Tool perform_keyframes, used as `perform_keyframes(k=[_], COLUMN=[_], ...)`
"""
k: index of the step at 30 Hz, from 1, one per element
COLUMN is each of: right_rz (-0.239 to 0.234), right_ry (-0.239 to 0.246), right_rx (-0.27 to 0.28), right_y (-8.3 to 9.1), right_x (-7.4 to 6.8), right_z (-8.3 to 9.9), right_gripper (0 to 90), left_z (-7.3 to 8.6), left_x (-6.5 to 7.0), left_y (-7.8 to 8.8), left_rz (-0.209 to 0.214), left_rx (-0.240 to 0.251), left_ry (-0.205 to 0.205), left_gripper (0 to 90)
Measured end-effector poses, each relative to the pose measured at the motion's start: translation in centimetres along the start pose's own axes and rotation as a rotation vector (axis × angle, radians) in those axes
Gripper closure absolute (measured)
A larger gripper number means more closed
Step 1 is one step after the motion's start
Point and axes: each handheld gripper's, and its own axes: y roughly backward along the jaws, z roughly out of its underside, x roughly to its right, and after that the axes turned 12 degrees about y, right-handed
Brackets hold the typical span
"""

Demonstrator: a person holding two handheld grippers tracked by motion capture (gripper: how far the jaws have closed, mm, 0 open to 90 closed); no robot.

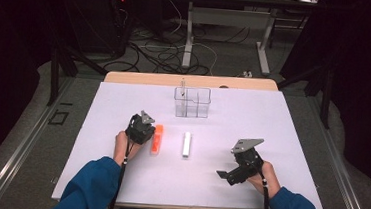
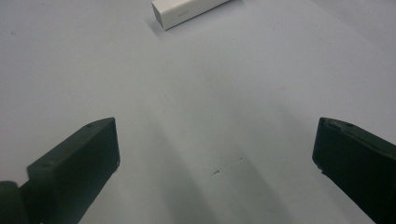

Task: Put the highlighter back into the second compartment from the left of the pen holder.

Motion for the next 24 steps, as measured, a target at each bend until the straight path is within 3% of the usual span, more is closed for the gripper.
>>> perform_keyframes(k=[5,24], right_rz=[-0.001,-0.005], right_ry=[-0.001,0.003], right_rx=[0.002,0.009], right_y=[0.0,0.0], right_x=[0.0,0.0], right_z=[0.0,0.0], right_gripper=[0.0,0.0], left_z=[-0.2,-0.9], left_x=[0.4,1.8], left_y=[-0.3,-0.9], left_rz=[0.011,0.058], left_rx=[-0.009,-0.013], left_ry=[-0.023,-0.037], left_gripper=[89.6,89.6])
